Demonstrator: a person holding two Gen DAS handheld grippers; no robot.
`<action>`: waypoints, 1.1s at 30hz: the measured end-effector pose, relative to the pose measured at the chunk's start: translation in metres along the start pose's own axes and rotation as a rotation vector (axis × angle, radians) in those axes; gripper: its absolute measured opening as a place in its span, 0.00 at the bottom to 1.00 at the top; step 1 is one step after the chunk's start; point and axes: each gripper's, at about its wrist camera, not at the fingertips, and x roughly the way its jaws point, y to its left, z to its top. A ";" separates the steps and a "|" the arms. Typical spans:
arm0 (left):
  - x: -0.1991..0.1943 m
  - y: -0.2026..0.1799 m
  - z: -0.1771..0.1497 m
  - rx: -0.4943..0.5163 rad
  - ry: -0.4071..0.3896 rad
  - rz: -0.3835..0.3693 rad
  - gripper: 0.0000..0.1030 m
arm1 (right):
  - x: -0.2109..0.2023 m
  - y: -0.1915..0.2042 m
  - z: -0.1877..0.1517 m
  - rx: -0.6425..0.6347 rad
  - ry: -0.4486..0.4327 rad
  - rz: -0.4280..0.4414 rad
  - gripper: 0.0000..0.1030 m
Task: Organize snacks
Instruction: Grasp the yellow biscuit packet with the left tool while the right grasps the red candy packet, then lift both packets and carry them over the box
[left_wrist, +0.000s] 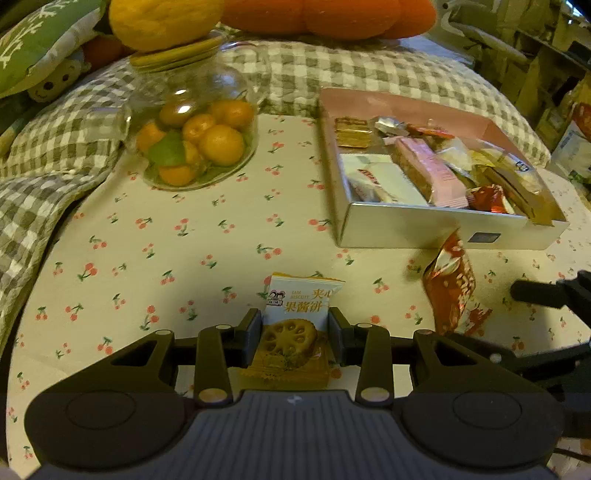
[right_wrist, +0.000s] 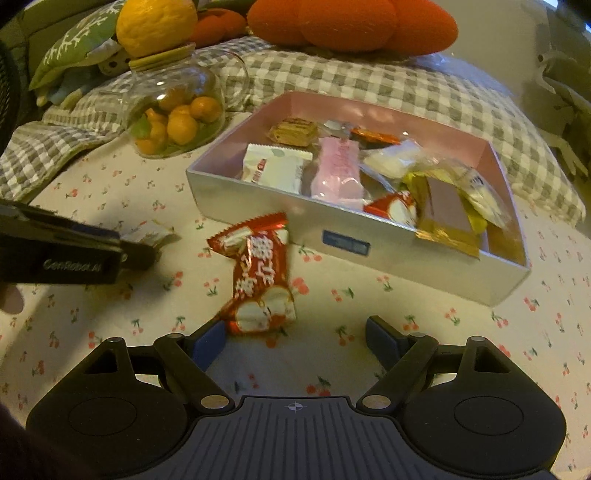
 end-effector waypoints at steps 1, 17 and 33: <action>-0.001 0.001 0.000 -0.002 0.002 0.002 0.34 | 0.001 0.001 0.002 0.001 -0.005 0.002 0.82; -0.005 0.006 -0.003 -0.026 0.024 0.014 0.34 | 0.010 0.003 0.014 0.070 -0.065 0.052 0.73; -0.007 0.006 -0.004 -0.044 0.034 0.009 0.34 | 0.004 0.001 0.015 0.154 -0.060 0.045 0.37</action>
